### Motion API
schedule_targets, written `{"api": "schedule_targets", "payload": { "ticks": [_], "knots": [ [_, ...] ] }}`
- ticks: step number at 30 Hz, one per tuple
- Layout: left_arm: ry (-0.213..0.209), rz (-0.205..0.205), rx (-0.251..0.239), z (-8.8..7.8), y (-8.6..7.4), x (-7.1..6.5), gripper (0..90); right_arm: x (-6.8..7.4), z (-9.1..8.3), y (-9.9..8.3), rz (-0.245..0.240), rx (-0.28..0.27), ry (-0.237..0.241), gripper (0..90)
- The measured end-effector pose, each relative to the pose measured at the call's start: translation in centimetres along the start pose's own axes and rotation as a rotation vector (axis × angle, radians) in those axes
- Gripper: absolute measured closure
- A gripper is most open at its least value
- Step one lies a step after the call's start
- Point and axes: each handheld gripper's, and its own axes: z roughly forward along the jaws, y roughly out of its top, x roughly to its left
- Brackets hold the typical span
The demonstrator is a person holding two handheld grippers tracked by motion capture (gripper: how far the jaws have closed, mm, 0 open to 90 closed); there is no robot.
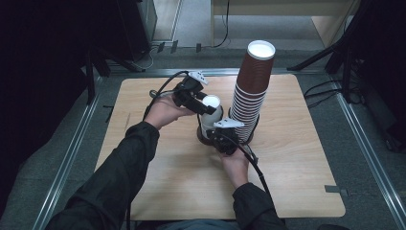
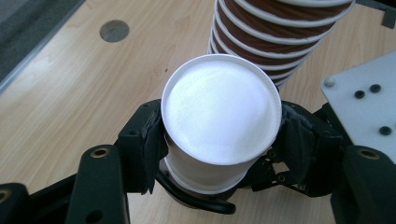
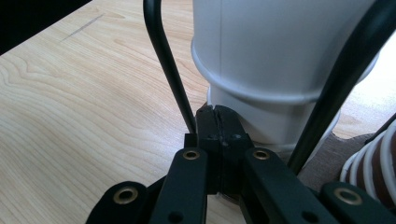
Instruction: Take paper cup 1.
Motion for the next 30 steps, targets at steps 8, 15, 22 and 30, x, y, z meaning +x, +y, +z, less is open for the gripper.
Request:
{"api": "schedule_targets", "payload": {
  "ticks": [8, 15, 22, 30],
  "knots": [
    [0.009, 0.012, 0.012, -1.1, 0.9, -0.4, 36.1, -0.2, 0.0, -0.2, 0.001, 0.014, 0.004, 89.3],
    [0.018, 0.002, -0.004, -2.1, 1.1, -0.3, 36.1, -0.4, 0.1, -0.2, 0.003, 0.015, 0.021, 89.2],
    [0.044, 0.018, -0.027, -4.0, 2.2, -0.8, 36.0, -0.4, 0.0, -0.2, -0.01, 0.03, 0.053, 87.1],
    [0.04, 0.014, -0.026, -5.8, 2.1, -1.2, 36.0, -0.8, -0.9, -0.2, -0.016, 0.068, 0.12, 84.9]
  ]
}}
